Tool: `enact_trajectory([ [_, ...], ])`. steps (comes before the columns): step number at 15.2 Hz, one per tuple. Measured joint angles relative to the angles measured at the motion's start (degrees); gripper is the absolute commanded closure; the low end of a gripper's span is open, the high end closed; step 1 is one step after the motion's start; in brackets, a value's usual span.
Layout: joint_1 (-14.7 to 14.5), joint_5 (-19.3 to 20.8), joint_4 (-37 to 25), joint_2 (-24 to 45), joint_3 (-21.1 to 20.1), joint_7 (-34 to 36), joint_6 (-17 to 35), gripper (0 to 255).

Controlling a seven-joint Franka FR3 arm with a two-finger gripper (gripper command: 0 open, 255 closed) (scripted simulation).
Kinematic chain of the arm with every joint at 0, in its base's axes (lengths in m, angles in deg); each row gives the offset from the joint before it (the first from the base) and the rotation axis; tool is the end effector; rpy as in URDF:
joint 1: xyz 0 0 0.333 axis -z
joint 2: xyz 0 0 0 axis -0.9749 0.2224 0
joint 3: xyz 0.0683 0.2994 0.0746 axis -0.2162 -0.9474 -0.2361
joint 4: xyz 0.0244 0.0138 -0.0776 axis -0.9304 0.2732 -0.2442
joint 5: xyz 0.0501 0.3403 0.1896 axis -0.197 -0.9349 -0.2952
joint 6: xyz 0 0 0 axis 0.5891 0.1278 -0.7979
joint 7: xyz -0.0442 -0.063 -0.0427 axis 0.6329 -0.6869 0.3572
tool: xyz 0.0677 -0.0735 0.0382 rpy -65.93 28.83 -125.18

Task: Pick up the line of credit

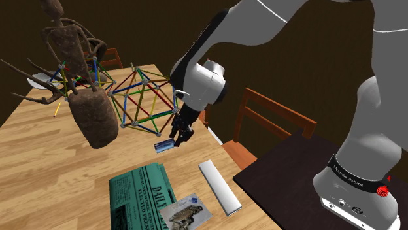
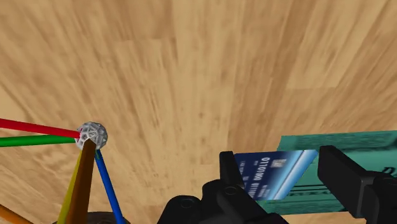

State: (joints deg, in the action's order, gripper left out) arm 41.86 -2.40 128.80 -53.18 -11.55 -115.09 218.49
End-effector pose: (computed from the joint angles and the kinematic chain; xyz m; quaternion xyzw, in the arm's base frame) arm 0.4805 0.2697 0.1976 -0.7244 -0.6258 -0.2174 0.1908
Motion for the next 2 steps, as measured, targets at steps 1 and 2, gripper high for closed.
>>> enact_trajectory([
  [1, -0.2, 0.7, 0.4, -0.9, 0.2, 0.8, -0.2, 255],
  [2, -0.2, 1.4, 0.6, -1.4, 0.4, 1.4, -0.4, 255],
])
